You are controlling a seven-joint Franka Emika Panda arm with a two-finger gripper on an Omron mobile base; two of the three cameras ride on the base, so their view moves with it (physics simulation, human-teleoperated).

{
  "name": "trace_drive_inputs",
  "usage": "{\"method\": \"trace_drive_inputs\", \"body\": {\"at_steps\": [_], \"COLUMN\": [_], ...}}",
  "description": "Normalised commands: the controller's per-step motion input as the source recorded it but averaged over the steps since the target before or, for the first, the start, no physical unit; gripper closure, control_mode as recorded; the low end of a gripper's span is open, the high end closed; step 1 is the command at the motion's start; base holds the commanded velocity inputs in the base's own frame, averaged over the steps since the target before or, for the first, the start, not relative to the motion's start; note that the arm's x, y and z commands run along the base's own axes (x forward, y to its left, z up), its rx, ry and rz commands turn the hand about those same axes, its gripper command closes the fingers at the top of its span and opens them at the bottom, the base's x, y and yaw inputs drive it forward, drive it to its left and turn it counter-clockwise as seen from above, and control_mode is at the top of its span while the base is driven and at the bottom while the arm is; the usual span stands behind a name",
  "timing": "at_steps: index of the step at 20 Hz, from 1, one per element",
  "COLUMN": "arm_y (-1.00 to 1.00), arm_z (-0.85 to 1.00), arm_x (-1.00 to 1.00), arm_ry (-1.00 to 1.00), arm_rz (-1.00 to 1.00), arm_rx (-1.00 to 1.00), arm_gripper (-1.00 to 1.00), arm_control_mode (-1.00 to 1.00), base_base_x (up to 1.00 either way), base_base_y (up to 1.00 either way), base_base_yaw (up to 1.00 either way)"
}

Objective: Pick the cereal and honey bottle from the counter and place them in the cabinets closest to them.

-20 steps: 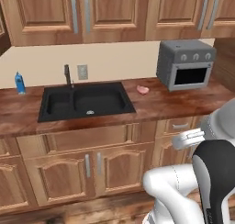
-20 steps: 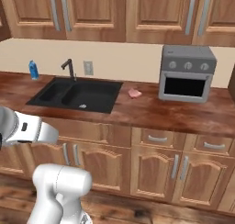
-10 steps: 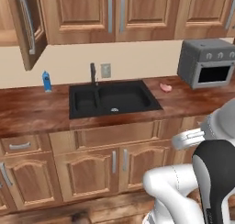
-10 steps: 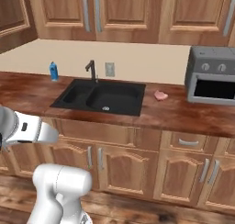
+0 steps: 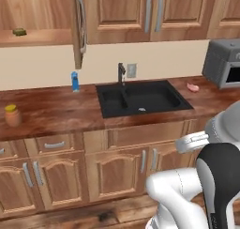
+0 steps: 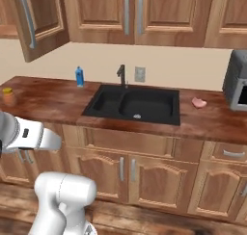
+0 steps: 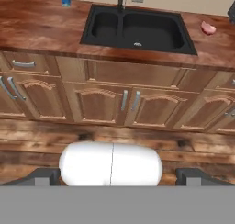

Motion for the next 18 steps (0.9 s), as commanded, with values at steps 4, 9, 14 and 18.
{"method": "trace_drive_inputs", "body": {"at_steps": [4, 9, 14, 18], "arm_y": [0.00, 0.00, 0.00, 0.00], "arm_z": [0.00, 0.00, 0.00, 0.00], "arm_x": [0.00, 0.00, 0.00, 0.00], "arm_ry": [0.00, 0.00, 0.00, 0.00], "arm_rz": [0.00, 0.00, 0.00, 0.00], "arm_rx": [0.00, 0.00, 0.00, 0.00], "arm_gripper": [-1.00, -1.00, -1.00, -1.00], "arm_control_mode": [1.00, 1.00, 1.00, 1.00], "base_base_x": [-0.06, -0.06, -0.05, -0.06], "base_base_y": [0.67, 0.64, 0.64, 0.64], "base_base_yaw": [0.00, 0.00, 0.00, 0.00]}}
